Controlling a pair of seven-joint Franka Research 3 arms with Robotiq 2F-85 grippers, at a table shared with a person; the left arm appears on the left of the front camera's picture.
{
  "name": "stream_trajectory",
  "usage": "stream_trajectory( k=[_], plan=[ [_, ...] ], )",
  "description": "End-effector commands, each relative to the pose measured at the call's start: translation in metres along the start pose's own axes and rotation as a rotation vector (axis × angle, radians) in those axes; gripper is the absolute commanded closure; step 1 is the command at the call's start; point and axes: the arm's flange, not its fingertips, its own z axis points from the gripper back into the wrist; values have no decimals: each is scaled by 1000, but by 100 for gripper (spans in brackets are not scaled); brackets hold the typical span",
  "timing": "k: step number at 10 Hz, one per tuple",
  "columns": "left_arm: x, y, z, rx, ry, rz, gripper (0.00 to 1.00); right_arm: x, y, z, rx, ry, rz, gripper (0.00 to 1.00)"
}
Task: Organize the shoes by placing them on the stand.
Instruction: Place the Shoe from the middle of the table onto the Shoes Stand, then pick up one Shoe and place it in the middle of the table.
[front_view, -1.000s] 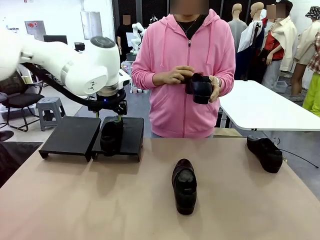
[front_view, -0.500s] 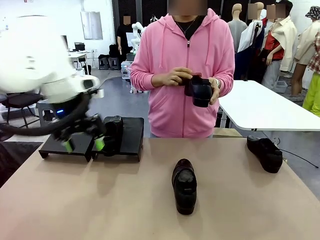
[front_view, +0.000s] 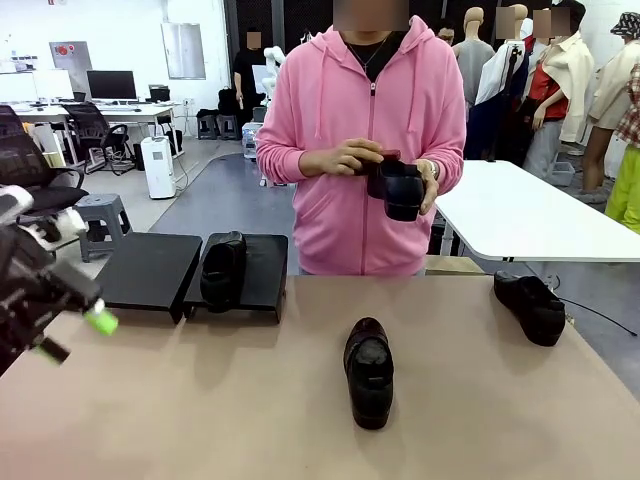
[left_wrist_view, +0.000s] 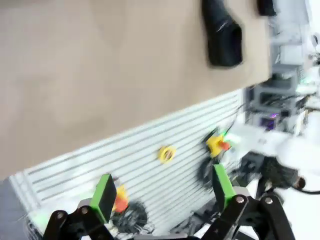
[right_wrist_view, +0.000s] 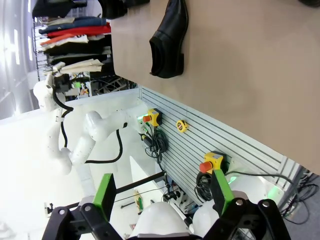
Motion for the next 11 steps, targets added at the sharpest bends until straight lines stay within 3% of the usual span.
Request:
stream_trajectory(
  k=[1, 2, 3, 4, 11],
  plan=[
    [-18, 36, -44, -229, -245, -23, 0, 1, 5, 3, 13, -9, -15, 0],
    [-3, 41, -43, -268, -258, -11, 0, 1, 5, 3, 13, -9, -15, 0],
    [14, 41, -48, -216, -174, -29, 0, 1, 5, 3, 13, -9, -15, 0],
    [29, 22, 16, -195, -211, 62, 0, 1, 5, 3, 13, -9, -15, 0],
    [29, 22, 16, -195, -211, 62, 0, 1, 5, 3, 13, -9, -15, 0]
  ],
)
